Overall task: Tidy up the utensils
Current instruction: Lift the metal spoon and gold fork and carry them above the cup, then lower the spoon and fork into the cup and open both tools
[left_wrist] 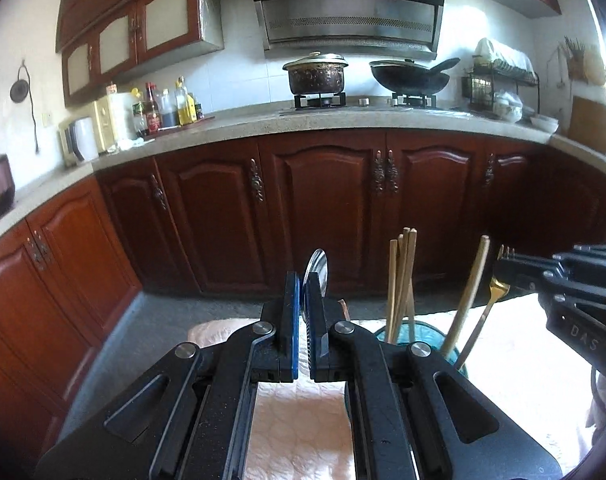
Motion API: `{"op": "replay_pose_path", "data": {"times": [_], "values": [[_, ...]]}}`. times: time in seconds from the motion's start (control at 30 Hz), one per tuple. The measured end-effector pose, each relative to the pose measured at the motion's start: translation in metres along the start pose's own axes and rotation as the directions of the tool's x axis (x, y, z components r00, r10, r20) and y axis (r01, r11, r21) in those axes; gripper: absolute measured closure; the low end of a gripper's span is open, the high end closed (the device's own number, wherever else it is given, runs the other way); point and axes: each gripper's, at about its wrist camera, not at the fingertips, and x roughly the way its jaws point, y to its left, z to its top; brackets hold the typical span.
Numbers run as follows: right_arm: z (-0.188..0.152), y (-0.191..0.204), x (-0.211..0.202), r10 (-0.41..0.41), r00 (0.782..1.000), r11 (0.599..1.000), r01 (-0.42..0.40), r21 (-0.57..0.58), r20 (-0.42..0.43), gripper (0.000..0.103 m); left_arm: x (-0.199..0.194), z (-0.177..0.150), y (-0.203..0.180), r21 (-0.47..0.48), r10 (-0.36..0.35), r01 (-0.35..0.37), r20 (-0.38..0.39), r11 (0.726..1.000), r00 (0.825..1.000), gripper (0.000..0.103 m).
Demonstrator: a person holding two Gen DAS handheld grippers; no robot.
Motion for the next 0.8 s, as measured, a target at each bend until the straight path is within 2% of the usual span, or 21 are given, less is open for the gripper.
{"op": "replay_pose_path", "data": {"times": [0.2,0.47,0.77,0.8], "values": [[-0.009,0.004,0.022,-0.025,0.999,0.999,0.024,-0.039,-0.025,0.101,0.015,-0.011,-0.007,0.03,0.022,-0.021,-0.008,0.999,1.0,0.102],[-0.029,0.015,0.041,0.008,0.996,0.998,-0.014,-0.062,-0.087,0.101,0.026,-0.033,-0.016,0.046,0.017,-0.014,-0.058,0.999,0.998,0.102],[-0.043,0.015,0.05,0.101,0.983,0.994,-0.105,-0.015,-0.154,0.099,0.031,-0.049,-0.021,0.027,-0.003,0.006,-0.109,1.0,0.994,0.101],[-0.042,0.012,0.05,0.119,0.981,0.993,-0.121,0.0,-0.153,0.096,0.032,-0.05,-0.021,0.021,-0.007,0.009,-0.114,1.0,0.993,0.101]]}}
